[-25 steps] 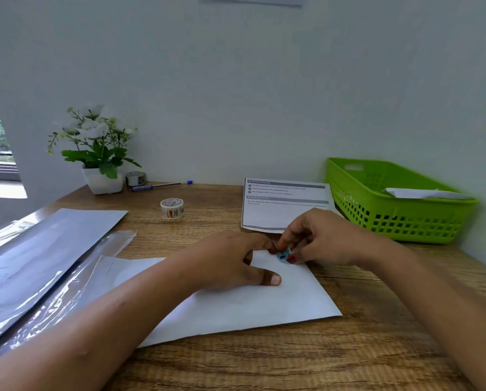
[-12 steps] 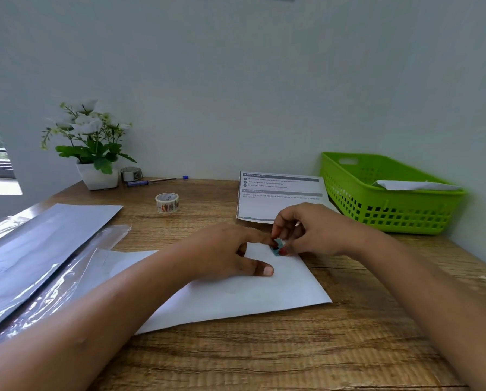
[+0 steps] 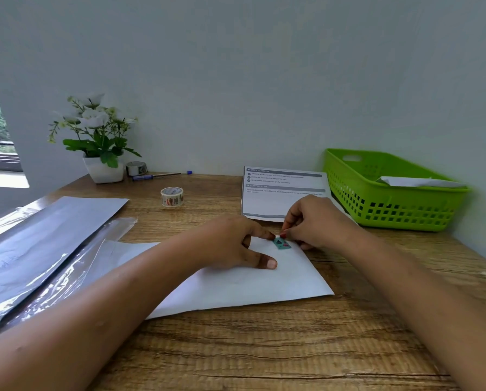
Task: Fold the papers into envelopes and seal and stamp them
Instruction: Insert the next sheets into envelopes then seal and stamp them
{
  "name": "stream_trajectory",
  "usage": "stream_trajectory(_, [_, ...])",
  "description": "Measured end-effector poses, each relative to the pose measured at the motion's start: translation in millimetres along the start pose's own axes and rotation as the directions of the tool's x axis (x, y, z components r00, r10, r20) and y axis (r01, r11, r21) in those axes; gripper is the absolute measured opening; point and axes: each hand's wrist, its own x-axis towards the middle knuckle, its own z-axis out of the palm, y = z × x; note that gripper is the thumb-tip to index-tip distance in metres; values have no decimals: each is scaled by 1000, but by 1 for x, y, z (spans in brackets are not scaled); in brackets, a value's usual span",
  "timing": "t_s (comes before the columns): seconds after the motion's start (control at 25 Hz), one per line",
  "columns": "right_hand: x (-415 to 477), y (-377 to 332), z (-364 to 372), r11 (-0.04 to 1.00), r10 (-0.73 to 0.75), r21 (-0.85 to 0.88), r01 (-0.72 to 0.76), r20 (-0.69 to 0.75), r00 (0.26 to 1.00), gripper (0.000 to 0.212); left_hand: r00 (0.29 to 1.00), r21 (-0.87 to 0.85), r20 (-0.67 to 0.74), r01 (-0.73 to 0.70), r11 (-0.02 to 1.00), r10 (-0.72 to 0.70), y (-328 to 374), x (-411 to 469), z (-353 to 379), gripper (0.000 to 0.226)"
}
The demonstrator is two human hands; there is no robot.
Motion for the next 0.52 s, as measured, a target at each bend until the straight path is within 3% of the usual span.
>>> stream_trajectory(0.28, [2, 0, 1, 993, 67, 94, -68, 9, 998, 13, 1000, 45, 9, 13, 999, -13, 6, -3, -3, 64])
stream_trajectory(0.52, [1, 8, -18, 977, 58, 184, -107, 252, 966, 12, 998, 66, -34, 51, 997, -48, 8, -2, 1, 69])
